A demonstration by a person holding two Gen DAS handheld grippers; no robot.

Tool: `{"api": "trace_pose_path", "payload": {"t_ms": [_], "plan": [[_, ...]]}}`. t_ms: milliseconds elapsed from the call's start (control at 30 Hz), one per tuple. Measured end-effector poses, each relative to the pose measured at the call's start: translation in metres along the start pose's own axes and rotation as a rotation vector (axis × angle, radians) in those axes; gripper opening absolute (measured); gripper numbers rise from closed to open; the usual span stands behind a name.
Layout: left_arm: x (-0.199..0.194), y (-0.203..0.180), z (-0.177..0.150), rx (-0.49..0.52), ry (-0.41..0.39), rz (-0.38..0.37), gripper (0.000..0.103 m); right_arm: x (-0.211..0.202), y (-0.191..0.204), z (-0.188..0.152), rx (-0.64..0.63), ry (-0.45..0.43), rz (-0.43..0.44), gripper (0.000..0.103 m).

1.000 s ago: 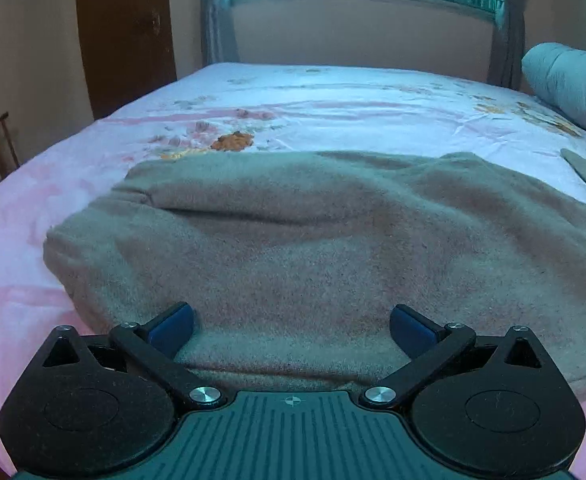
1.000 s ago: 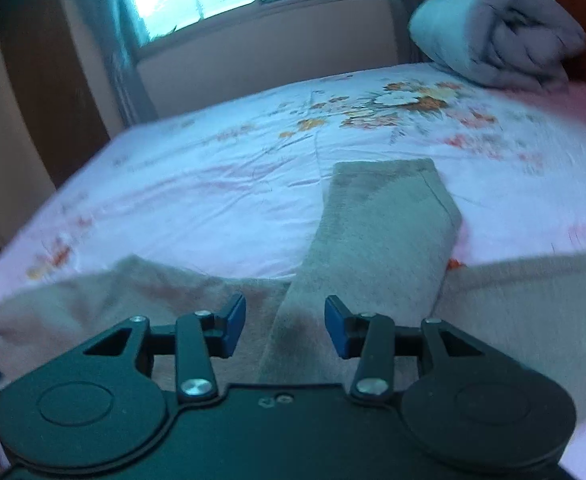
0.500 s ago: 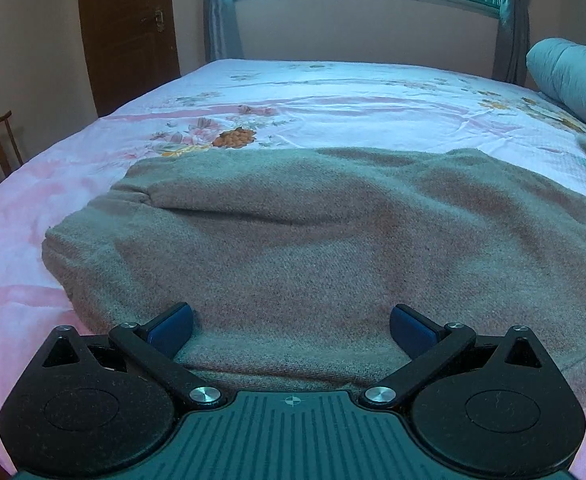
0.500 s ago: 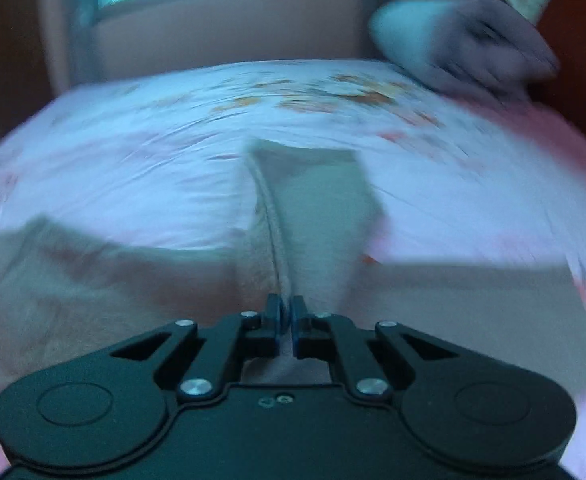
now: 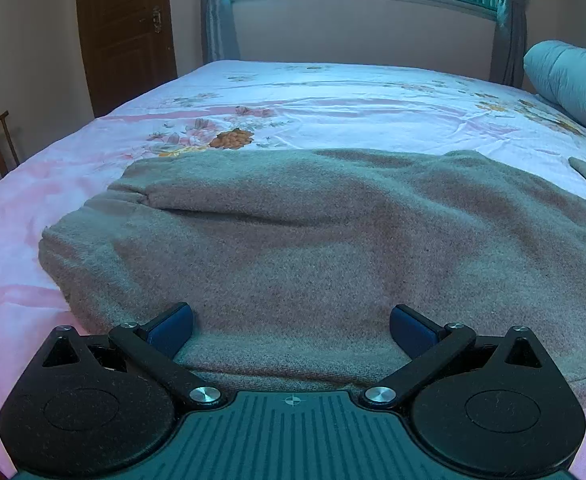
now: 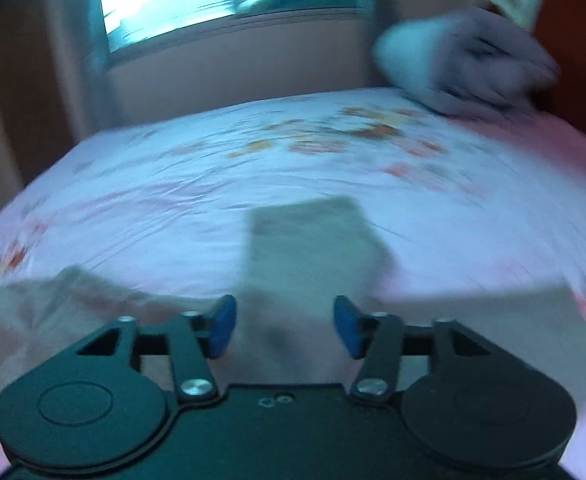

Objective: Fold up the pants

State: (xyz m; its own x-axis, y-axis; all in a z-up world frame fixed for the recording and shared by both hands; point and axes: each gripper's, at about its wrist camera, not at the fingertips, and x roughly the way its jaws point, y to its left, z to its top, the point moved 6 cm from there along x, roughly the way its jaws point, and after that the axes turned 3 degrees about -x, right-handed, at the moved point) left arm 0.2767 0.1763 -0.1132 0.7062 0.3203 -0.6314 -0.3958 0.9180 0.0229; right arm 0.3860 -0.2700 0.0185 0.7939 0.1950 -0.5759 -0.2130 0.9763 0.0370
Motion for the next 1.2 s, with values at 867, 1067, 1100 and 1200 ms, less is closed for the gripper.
{"api": "trace_pose_path", "payload": {"t_ms": [867, 1067, 1100, 1200], "plan": [[0.001, 0.0, 0.001, -0.002, 0.006, 0.001, 0.103, -0.069, -0.097, -0.095, 0.379, 0.023, -0.132, 0.058], [0.002, 0.0, 0.0, -0.003, 0.004, -0.002, 0.103, -0.072, -0.011, -0.065, -0.321, -0.024, -0.275, 0.058], [0.002, 0.0, 0.0, -0.003, 0.004, -0.002, 0.103, -0.07, -0.001, -0.064, -0.366, -0.025, -0.239, 0.055], [0.002, 0.0, 0.0, -0.005, 0.004, -0.003, 0.103, -0.044, 0.027, -0.066, -0.527, 0.035, -0.202, 0.045]]}}
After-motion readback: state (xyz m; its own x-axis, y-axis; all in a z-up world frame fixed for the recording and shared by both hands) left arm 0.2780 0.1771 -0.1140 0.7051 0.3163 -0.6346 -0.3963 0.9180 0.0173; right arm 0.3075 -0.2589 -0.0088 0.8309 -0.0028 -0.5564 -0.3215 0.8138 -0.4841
